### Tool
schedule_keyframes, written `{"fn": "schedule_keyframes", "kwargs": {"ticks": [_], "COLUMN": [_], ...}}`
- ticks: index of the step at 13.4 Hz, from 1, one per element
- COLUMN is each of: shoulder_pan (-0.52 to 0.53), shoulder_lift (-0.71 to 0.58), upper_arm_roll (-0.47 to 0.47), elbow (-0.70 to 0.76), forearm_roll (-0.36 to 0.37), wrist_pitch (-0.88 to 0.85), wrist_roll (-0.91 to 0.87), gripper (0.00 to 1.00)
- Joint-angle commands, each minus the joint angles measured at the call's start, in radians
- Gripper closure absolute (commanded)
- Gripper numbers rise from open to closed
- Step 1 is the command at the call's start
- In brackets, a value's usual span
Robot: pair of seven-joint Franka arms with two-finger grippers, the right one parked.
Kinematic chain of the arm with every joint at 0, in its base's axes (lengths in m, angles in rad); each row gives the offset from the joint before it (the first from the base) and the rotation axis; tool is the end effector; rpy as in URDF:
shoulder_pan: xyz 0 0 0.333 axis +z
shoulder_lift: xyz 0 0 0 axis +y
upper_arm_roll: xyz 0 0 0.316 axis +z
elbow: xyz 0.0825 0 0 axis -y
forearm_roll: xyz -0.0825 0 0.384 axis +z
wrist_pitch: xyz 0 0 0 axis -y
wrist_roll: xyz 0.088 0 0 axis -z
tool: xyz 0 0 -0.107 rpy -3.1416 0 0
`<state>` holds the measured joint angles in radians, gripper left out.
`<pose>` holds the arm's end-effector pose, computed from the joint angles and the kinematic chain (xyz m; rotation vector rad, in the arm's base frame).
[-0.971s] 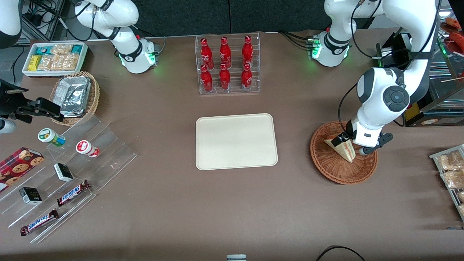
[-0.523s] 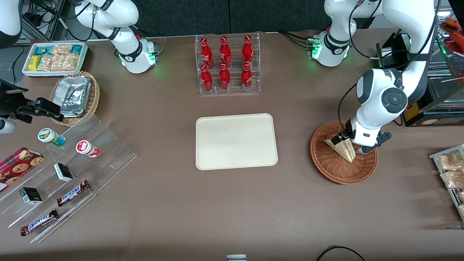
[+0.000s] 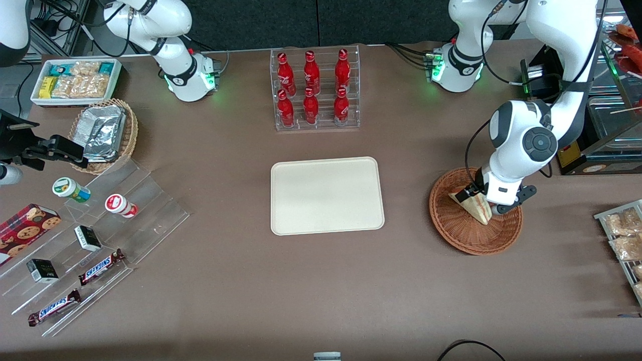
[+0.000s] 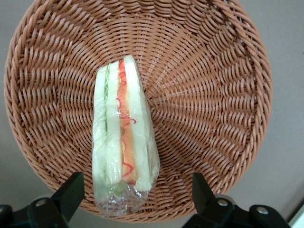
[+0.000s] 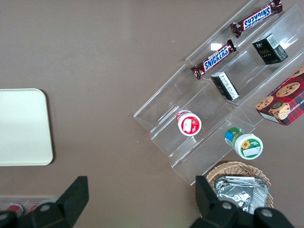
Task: Place sandwich from basket to tray
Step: 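Lower the open left gripper around the sandwich and close it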
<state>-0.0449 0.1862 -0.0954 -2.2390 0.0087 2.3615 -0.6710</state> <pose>0.5298 -0.0747 0.2809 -3.0189 -0.8118 0.0975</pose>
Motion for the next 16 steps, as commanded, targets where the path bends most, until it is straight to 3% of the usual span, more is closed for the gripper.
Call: {"fn": "schedule_keyframes", "kwargs": {"ticks": [1, 5, 6, 7, 9, 10, 16], "shoulder_pan": [0.000, 0.002, 0.002, 0.002, 0.002, 0.003, 0.003], "shoulder_lift": [0.010, 0.036, 0.041, 0.042, 0.052, 0.056, 0.049], "upper_arm_roll": [0.000, 0.003, 0.003, 0.003, 0.003, 0.003, 0.005], "elbow": [-0.011, -0.010, -0.010, -0.010, -0.008, -0.007, -0.002], "forearm_roll": [0.014, 0.014, 0.014, 0.016, 0.016, 0.016, 0.016], "wrist_pitch": [0.033, 0.041, 0.042, 0.042, 0.044, 0.044, 0.041], "wrist_roll": [-0.021, -0.021, -0.021, -0.021, -0.019, -0.019, -0.012], "gripper": [0.00, 0.01, 0.05, 0.27, 0.87, 1.00, 1.00]}}
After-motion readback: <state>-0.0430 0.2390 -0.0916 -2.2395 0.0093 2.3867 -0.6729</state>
